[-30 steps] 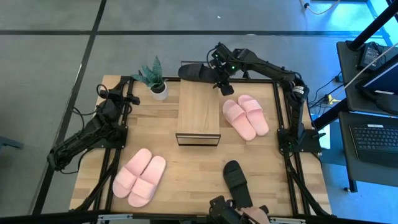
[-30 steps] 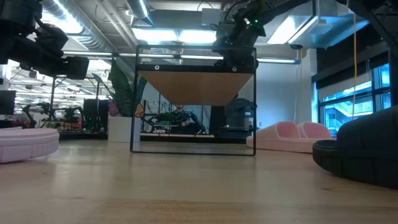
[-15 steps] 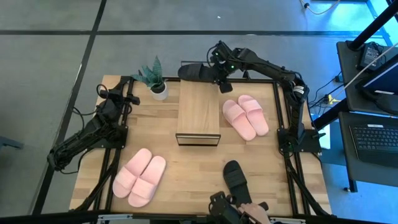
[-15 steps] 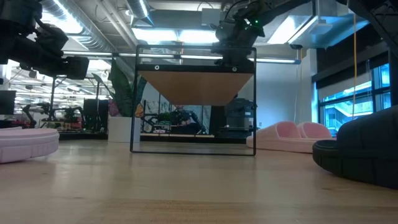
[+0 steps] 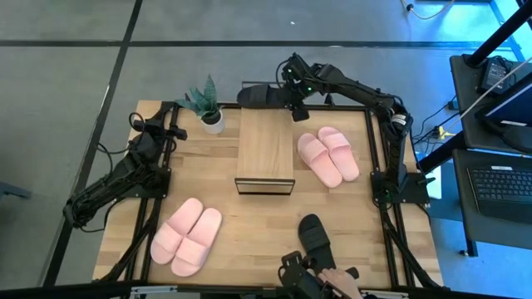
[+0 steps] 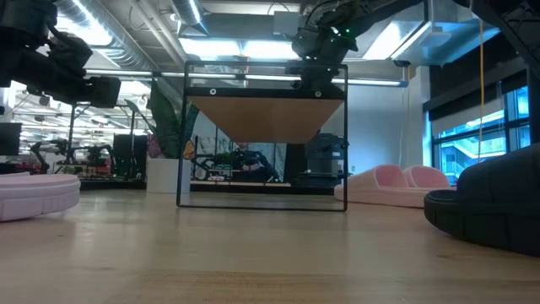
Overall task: Pick and place slides into the shelf
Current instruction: Put the black slide on the shelf
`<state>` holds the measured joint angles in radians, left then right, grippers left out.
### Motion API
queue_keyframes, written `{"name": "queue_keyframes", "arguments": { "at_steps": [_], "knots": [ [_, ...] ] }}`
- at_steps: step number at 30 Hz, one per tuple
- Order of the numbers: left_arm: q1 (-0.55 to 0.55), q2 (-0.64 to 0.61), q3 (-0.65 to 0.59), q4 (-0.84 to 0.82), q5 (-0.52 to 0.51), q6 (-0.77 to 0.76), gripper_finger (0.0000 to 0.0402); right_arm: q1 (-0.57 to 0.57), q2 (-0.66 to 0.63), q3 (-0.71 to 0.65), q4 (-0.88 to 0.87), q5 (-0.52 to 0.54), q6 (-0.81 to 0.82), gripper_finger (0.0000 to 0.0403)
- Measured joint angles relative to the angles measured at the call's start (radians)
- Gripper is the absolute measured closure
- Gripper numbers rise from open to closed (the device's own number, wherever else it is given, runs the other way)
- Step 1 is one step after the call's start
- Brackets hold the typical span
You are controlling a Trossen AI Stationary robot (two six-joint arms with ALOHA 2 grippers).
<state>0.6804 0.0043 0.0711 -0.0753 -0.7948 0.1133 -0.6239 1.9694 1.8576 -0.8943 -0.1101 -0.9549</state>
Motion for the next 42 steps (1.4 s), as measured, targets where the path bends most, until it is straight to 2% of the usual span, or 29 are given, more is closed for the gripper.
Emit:
{"name": "queue_keyframes", "arguments": {
  "at_steps": [10,16,21,25,35,38,42],
  "knots": [
    [0.000,0.000,0.000,0.000,0.000,0.000,0.0185,0.011,-0.023,0.000,-0.044,0.000,0.044,0.0247],
    [0.000,0.000,0.000,0.000,0.000,0.001,0.0185,0.062,-0.115,0.001,-0.143,0.002,0.138,0.0247],
    [0.000,0.000,0.000,0.001,0.000,0.002,0.0185,0.121,-0.184,0.002,-0.175,0.081,0.207,0.0247],
    [0.000,0.000,0.000,0.024,0.000,0.002,0.0185,0.164,-0.204,0.002,-0.197,0.123,0.264,0.0247],
    [0.000,0.000,0.000,0.031,0.000,0.002,0.0185,0.230,-0.214,-0.001,-0.285,0.129,0.464,0.0247],
    [0.000,0.000,0.000,0.024,0.000,0.003,0.0185,0.266,-0.228,-0.049,-0.283,0.145,0.549,0.0247],
    [0.000,0.000,0.000,0.018,0.000,0.003,0.0185,0.328,-0.281,-0.186,-0.275,0.283,0.639,0.0247]
  ]
}}
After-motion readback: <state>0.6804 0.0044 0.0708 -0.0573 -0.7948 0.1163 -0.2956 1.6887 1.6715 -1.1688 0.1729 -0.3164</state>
